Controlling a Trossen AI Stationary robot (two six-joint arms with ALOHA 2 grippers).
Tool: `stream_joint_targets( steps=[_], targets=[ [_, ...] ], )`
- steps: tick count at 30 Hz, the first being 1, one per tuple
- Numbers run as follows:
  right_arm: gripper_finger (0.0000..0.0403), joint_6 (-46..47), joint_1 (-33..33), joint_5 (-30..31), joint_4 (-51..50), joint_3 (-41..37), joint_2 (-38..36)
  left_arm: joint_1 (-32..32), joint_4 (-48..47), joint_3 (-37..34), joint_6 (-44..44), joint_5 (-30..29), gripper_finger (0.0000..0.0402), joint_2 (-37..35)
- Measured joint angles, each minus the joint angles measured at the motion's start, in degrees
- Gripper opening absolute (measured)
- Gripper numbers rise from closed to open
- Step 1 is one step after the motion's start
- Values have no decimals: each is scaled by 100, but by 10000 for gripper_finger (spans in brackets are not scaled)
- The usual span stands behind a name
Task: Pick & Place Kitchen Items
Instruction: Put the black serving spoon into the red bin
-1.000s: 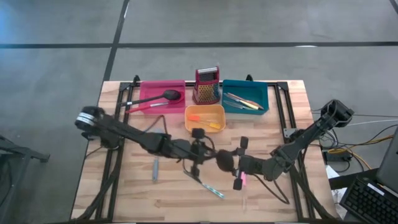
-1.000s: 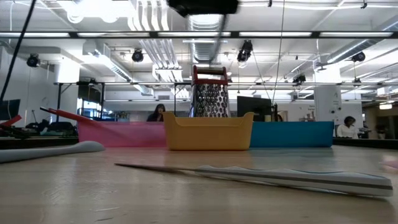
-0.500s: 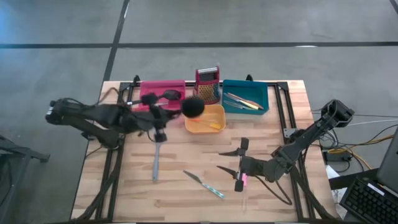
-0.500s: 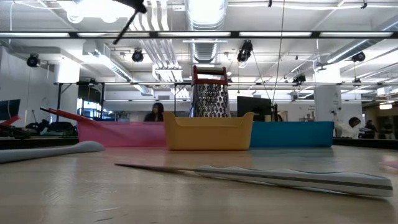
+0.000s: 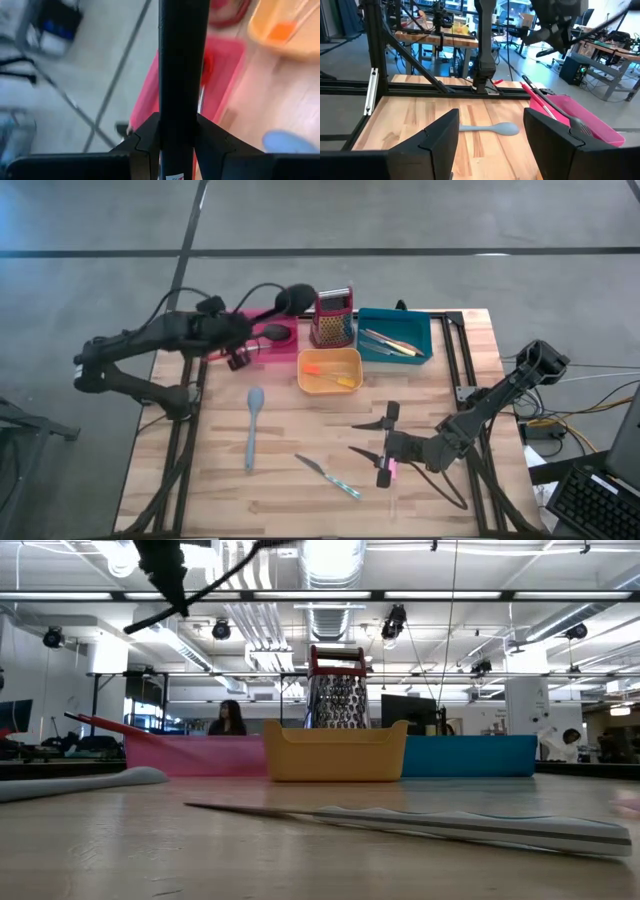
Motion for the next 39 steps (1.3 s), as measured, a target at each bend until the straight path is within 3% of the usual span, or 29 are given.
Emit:
stream_joint_targets(
  steps=[10,21,27,39],
  targets=[
    [186,1,0,0,1,0,0,1416,-694,-23,223,321,91,707],
    [156,-1,0,0,2,0,0,2005,-711,-25,682,324,91,1291],
    [138,-2,0,0,2,0,0,2295,-1215,-52,810,358,91,1538],
    [101,-3,0,0,2,0,0,3031,-1048,-891,1251,702,91,1955]
  ],
)
